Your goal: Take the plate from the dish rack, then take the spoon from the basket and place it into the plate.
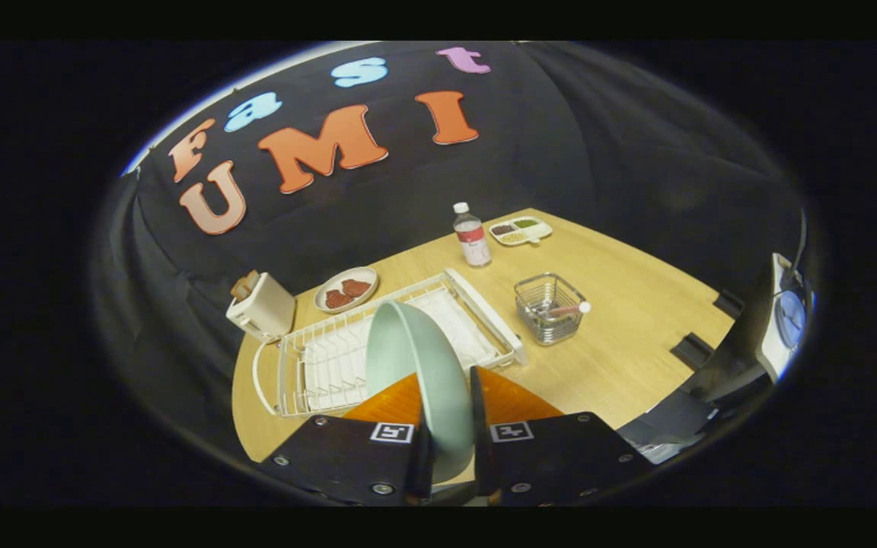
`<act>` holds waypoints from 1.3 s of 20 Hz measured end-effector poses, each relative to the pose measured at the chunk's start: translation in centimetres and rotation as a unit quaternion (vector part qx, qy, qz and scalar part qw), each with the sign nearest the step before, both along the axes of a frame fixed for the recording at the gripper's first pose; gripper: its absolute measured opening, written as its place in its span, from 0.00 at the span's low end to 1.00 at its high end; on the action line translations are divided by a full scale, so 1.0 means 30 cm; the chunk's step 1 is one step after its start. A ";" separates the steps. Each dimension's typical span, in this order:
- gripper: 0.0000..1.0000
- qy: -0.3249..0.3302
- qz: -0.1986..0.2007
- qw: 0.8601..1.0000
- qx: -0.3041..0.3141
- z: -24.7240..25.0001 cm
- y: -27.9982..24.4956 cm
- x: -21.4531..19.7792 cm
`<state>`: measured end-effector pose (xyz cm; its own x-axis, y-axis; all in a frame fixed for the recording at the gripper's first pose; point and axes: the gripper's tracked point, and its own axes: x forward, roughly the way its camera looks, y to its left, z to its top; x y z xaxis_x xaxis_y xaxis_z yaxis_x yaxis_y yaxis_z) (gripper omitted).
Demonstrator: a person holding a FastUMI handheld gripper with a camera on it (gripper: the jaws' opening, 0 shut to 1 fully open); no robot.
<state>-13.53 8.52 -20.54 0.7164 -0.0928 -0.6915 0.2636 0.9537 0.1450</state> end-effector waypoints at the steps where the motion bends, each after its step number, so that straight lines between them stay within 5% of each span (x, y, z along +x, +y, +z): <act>1: 0.22 0.007 0.000 1.000 0.019 -0.024 0.016 -0.023; 18: 0.23 0.122 -0.038 0.971 0.202 -0.480 0.121 -0.228; 23: 0.37 0.126 -0.044 0.976 0.172 -0.490 0.057 -0.226; 26: 0.64 0.106 -0.055 0.984 0.135 -0.462 -0.010 -0.180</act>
